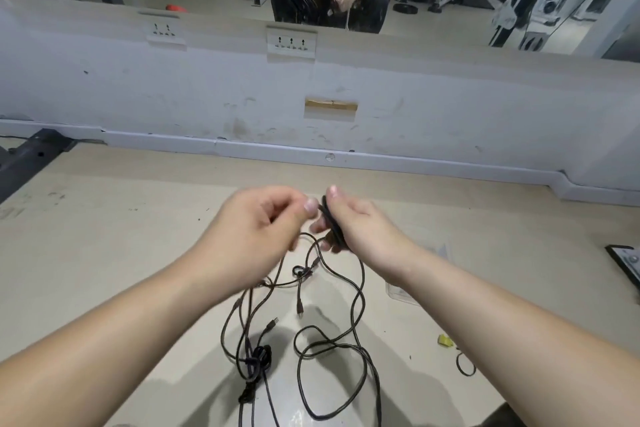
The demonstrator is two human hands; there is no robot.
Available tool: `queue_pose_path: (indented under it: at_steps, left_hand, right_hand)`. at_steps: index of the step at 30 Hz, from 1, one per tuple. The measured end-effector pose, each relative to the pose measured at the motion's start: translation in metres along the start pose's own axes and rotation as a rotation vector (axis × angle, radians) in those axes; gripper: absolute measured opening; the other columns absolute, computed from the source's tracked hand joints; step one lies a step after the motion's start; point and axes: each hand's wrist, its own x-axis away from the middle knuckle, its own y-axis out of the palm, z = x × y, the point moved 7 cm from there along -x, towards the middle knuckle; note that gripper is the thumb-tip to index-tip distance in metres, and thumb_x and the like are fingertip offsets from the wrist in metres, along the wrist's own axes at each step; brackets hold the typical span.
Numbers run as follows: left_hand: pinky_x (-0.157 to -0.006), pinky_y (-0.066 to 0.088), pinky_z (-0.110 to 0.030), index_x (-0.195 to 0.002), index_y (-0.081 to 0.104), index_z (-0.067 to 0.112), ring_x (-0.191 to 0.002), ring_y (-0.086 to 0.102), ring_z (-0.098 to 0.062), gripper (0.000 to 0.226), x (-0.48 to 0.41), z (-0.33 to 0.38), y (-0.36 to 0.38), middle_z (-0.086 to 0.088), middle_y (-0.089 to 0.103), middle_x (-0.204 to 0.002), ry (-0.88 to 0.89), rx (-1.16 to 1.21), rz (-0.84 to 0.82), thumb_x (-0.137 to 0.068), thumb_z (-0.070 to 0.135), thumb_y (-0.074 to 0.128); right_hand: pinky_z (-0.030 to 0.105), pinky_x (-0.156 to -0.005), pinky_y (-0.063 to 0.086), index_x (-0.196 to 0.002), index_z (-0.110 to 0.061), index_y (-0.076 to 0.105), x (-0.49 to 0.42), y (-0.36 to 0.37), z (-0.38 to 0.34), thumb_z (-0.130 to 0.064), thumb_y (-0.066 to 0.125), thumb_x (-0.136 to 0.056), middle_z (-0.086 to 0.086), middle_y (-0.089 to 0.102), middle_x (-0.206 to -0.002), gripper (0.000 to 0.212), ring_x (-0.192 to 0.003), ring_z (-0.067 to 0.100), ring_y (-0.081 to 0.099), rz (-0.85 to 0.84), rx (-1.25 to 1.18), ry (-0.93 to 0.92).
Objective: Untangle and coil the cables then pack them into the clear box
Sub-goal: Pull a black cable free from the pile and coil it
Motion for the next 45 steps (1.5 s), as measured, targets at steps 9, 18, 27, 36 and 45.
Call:
queue_pose_path:
  at_steps: [9,18,27,36,45]
  left_hand:
    - [-0.044,0.037,-0.026,-0.089,0.065,0.015,-0.045,0.043,-0.017,0.04,0.008,-0.058,0.01,-0.004,0.052,-0.059,-0.332,0.227,-0.143,-0.102,0.05,0.054]
    - [-0.044,0.05,-0.027,-0.102,0.059,0.007,-0.043,0.056,-0.019,0.022,0.032,-0.068,0.062,-0.007,0.06,-0.058,-0.553,0.093,-0.476,-0.11,0.021,0.044]
    - [-0.053,0.048,-0.031,-0.079,0.07,0.01,-0.047,0.053,-0.019,0.031,-0.001,-0.022,0.007,-0.004,0.059,-0.056,-0.192,0.172,-0.112,-0.098,0.035,0.069]
    - [-0.043,0.031,-0.025,-0.086,0.064,0.022,-0.047,0.039,-0.016,0.047,0.006,-0.055,0.007,-0.009,0.049,-0.065,-0.311,0.174,-0.099,-0.102,0.063,0.046]
    - [-0.046,0.042,-0.026,-0.101,0.06,0.009,-0.043,0.052,-0.018,0.035,0.03,-0.075,0.054,-0.001,0.053,-0.054,-0.469,0.122,-0.362,-0.112,0.034,0.038]
  right_hand:
    - [0.03,-0.069,0.051,-0.077,-0.014,0.052,0.029,0.029,-0.033,-0.047,0.039,-0.104,0.03,0.071,-0.113,0.045,-0.069,0.026,0.066,-0.493,-0.88,0.239]
    - [0.032,-0.075,0.056,-0.096,-0.011,0.056,-0.013,-0.04,0.005,-0.038,0.047,-0.108,0.013,0.071,-0.11,0.03,-0.084,0.02,0.072,0.224,-0.264,0.036]
    - [0.028,-0.057,0.049,-0.083,-0.01,0.065,0.002,0.003,0.007,-0.046,0.048,-0.106,0.016,0.073,-0.087,0.046,-0.066,0.023,0.061,-0.149,0.022,0.076]
    - [0.027,-0.061,0.048,-0.075,-0.016,0.053,0.035,0.042,-0.021,-0.05,0.052,-0.099,0.023,0.074,-0.095,0.042,-0.056,0.017,0.058,-0.616,-0.614,0.236]
    - [0.026,-0.069,0.055,-0.09,-0.009,0.052,-0.005,-0.02,0.0,-0.045,0.043,-0.107,0.022,0.077,-0.104,0.041,-0.075,0.024,0.076,0.08,-0.867,0.222]
